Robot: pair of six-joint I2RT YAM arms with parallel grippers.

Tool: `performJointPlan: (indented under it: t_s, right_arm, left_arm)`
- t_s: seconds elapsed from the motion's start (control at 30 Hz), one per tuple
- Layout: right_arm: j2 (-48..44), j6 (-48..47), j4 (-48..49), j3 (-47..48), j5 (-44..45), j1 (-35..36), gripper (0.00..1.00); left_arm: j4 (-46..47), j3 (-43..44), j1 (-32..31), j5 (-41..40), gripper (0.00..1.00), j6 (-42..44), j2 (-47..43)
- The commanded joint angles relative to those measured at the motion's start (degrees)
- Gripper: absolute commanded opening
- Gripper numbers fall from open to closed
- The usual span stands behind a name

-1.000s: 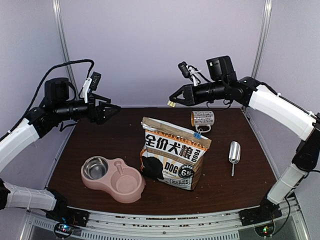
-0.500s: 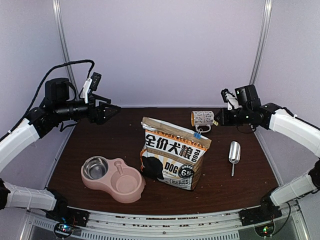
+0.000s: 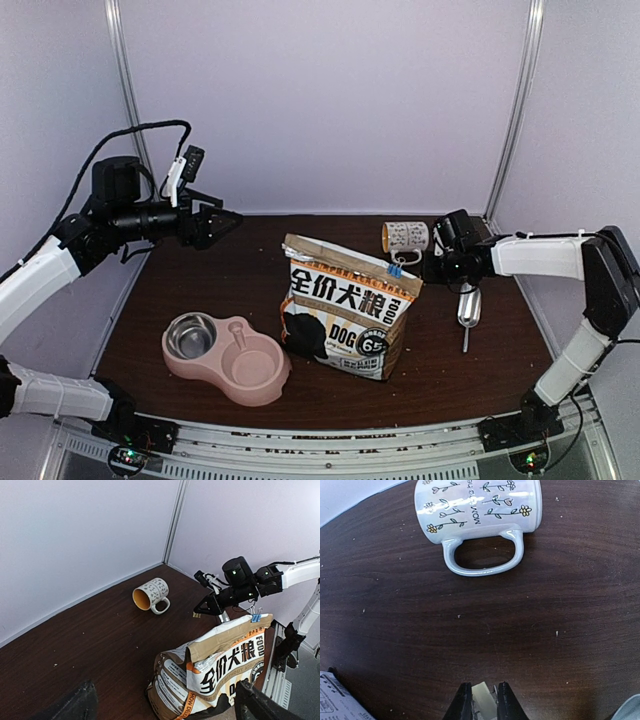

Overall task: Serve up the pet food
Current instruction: Place the clamp at the center of the board.

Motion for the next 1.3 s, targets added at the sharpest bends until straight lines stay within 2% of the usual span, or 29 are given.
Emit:
performJointPlan:
  t_s: [0.0,0.3,0.6,0.7,0.77,0.97,1.1,1.27]
  right_arm:
    - [3.1,3.2,6.0,-0.3,2.1,-0.5,0.13]
    - [7.1,4.6,6.9,-0.6,2.5,-1.2,0.22]
    - [8.4,4.6,6.9,-0.7,2.5,-1.9,0.43]
    - [7.8,4.5,6.9,-0.9,2.3,-2.1,0.54]
    - [7.1,4.3,6.6,-1.0,2.1,-2.3,0.56]
    - [-1.7,3.3,6.6,-4.6,-2.5,-4.8,0.66]
    - [-11.6,-0.8,4.9,-6.9,-9.8,-6.5,0.73]
    - [-21.8,-6.1,-2.7,-5.6,-22.4,-5.8,0.8]
  left_arm:
    - [3.3,-0.1,0.1,0.4,0.98,0.5,-0.4]
    - [3.1,-0.1,0.0,0.1,0.98,0.6,-1.2]
    - [3.4,-0.3,0.1,0.1,0.98,0.8,-1.3]
    - [3.4,-0.4,0.1,0.1,0.98,0.8,-1.4]
    - [3.5,-0.4,0.1,-0.1,0.98,0.8,-1.5]
    - [4.2,-1.4,0.1,-3.4,0.98,1.4,-3.2]
    - [4.9,-2.1,0.0,-5.0,0.98,1.7,-4.2]
    - [5.3,-2.5,0.1,-5.7,0.98,1.9,-3.9]
